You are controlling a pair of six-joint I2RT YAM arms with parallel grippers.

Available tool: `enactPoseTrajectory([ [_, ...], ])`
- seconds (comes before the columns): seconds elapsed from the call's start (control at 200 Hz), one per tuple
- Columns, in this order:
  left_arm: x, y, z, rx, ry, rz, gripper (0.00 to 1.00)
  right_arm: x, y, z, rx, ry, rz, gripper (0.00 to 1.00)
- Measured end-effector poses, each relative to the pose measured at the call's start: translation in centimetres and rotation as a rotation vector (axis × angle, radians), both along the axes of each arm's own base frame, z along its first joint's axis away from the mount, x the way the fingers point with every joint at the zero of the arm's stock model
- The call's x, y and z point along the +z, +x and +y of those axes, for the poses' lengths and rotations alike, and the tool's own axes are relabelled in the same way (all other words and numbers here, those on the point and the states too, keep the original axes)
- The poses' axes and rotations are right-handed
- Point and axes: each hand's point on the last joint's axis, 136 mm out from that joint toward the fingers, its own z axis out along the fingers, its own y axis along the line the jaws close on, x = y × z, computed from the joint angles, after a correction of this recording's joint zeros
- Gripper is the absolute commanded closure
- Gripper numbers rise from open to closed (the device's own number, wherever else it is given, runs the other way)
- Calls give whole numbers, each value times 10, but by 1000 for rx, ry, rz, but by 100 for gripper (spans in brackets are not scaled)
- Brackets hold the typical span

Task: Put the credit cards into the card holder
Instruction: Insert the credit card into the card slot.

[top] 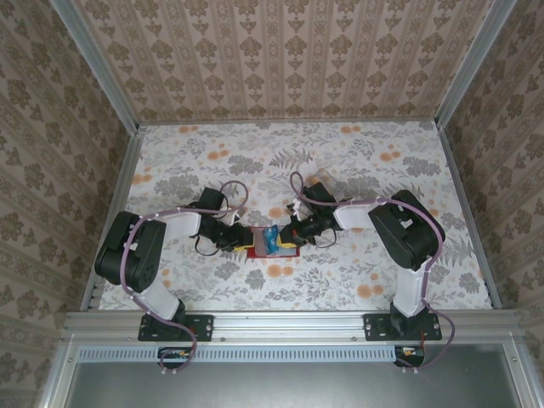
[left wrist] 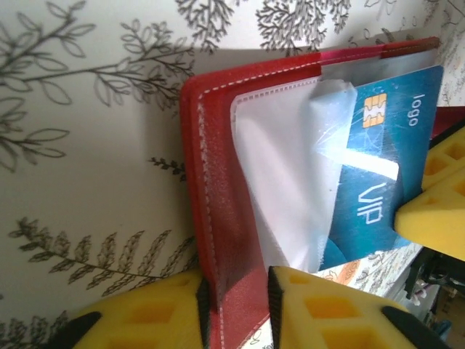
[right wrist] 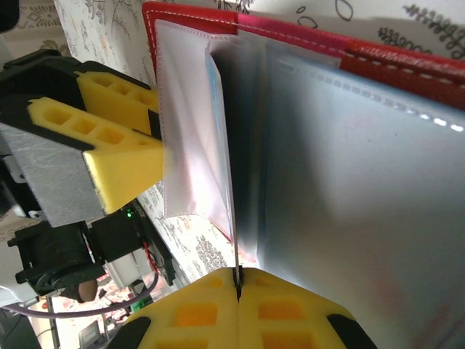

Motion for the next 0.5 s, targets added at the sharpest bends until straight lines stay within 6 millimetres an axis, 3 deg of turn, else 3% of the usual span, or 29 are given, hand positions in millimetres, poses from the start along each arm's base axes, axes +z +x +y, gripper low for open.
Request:
enactPoseTrajectory([
  [0.125,-2,1,2,6,13,-4,76,1,2,2,-6,10,-2,100],
  [0.185,-2,1,2,8,12,-3,70,1,4,3,-14,15,-2,94],
  [0.29,1,3,1,9,6,-14,69,1,6,4,-21,20,-2,91],
  [0.365,1,4,1,11,8,-17,74,1,7,5,-29,22,0,89],
  [0.445,1,4,2,13,15,-19,80,-1,8,4,-37,12,4,74],
  [0.5,0,4,2,14,18,-20,82,-3,7,2,-39,2,1,71],
])
